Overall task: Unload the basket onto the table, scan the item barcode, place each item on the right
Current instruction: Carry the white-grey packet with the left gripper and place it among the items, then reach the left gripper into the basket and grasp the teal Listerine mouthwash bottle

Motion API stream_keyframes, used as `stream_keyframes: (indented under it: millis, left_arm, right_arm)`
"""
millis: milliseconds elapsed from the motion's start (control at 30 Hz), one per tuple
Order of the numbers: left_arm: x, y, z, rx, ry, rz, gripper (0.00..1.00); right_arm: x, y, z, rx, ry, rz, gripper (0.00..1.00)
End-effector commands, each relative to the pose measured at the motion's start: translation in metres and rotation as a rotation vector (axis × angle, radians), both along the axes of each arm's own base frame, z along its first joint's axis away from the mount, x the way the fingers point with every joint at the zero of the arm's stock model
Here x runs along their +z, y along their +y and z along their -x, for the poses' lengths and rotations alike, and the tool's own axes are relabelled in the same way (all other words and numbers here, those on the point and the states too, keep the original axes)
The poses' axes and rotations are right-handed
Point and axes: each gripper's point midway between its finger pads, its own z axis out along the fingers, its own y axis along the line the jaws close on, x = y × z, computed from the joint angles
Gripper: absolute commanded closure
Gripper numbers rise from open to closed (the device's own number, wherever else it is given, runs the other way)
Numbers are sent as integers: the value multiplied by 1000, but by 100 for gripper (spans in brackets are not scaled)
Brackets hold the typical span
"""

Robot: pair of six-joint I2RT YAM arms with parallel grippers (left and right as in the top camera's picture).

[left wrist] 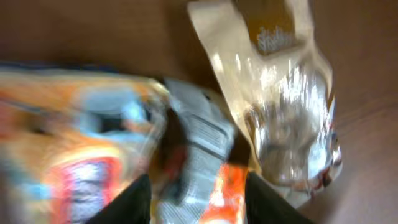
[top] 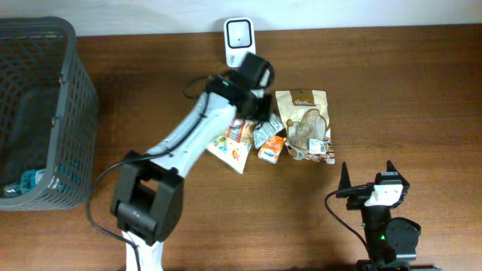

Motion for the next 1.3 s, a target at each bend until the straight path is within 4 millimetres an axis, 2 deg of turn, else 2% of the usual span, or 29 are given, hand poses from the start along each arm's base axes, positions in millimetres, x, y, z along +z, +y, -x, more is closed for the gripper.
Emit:
stream_keyframes:
  millis: [0, 67, 100, 133, 200, 233, 267, 333, 400, 467, 533, 633, 700, 767, 933, 1100, 1267]
  left_arm:
    - [127, 72, -38, 133, -227, 4, 35]
    - [165, 111, -37, 172, -277, -19, 29]
    - [189, 140, -35, 185, -327, -48, 18]
    - [212, 185, -35, 277, -380, -94, 8]
    - [247, 273, -28, 491, -453, -148, 7]
    - [255, 306, -21, 590, -457, -144, 5]
    - [259, 348, -10, 742, -443, -127, 3]
    - [253, 411, 12, 999, -384, -101, 0]
    - [229, 469, 44, 1294, -270, -62, 1]
    - [199, 510, 70, 1502, -160, -35, 1]
    - [174, 536, 84, 1571, -93, -54, 1]
    - [140, 568, 93, 1644, -20, -59, 1]
    - [123, 574, 89, 1643, 25, -19, 1]
    - [95, 567, 84, 1622, 134, 30, 1]
    - [47, 560, 105, 1849, 368, 41, 1]
    - [29, 559, 125, 1942, 461, -37, 1]
    - [-10, 544, 142, 2017, 572, -44, 1]
  right_arm:
    - [-4, 0, 0, 0, 6, 7, 2]
    - [-4, 0, 0, 0, 6, 7, 2]
    - [-4, 0, 0, 0, 6, 7, 2]
    - [-4, 0, 0, 0, 6, 7, 2]
    - [-4, 0, 0, 1, 6, 7, 2]
    - [-4, 0, 0, 0, 6, 7, 2]
    - [-4, 0, 0, 0, 6, 7, 2]
    - [-4, 0, 0, 1, 6, 7, 2]
    - [-4, 0, 0, 0, 6, 7, 2]
    - [-4, 0, 0, 1, 6, 7, 2]
    - [-4, 0, 0, 0, 6, 7, 2]
    - [-4, 0, 0, 0, 6, 7, 1]
    - [-4, 0, 0, 0, 6, 7, 1]
    - [-4, 0, 0, 0, 6, 7, 2]
    - [-4, 0, 0, 0, 6, 7, 2]
    - [-4, 0, 0, 0, 6, 7, 2]
    - [-4, 0, 0, 0, 6, 7, 2]
